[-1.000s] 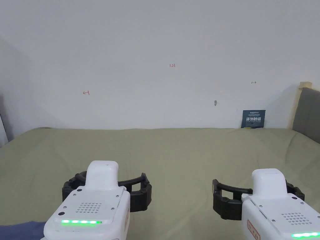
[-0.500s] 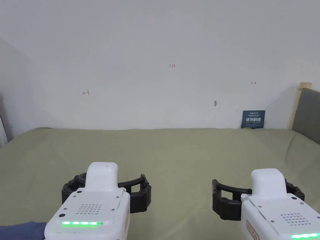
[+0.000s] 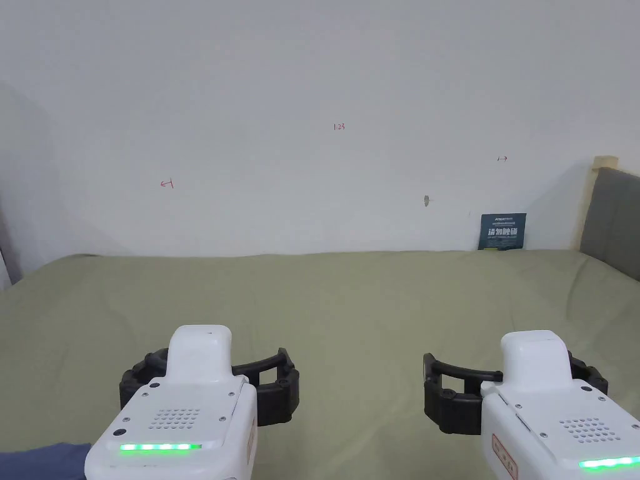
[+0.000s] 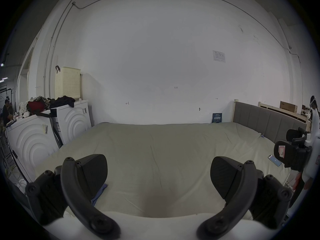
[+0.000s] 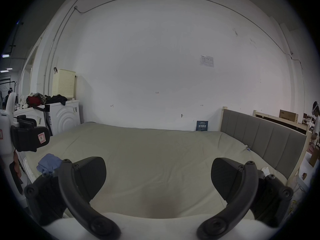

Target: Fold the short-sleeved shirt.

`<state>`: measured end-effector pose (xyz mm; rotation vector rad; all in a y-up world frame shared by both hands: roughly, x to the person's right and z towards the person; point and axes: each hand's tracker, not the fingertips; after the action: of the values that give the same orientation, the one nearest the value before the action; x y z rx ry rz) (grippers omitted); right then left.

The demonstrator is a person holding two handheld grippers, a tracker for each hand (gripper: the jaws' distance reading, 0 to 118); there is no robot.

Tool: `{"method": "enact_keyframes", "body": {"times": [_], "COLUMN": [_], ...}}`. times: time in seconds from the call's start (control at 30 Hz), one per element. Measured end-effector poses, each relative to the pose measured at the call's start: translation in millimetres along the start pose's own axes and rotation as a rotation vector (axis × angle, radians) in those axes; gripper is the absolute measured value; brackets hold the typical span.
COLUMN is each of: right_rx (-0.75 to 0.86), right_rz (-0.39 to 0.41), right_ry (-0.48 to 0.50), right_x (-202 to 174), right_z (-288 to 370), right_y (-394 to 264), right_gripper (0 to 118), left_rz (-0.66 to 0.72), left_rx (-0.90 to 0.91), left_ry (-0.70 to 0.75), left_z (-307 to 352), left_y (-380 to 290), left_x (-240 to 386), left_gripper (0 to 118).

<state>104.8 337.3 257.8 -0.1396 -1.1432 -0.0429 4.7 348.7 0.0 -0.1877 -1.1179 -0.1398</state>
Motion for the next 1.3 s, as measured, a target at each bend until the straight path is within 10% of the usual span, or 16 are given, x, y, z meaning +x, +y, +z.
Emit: {"method": "enact_keyframes", "body": {"times": [1.3], "right_rx": [-0.008], "right_rz": [-0.006], "right_ry": [-0.001], "right_x": [-0.6], "right_z": [2.5], "right_y": [0.3], "right_gripper": [118], "left_rz": [0.016], "left_rx": [-0.030], "left_ry": [0.025], "left_z": [2.3], "left_y": [0.3], "left_x": [-6.7], "left_gripper": [118]}}
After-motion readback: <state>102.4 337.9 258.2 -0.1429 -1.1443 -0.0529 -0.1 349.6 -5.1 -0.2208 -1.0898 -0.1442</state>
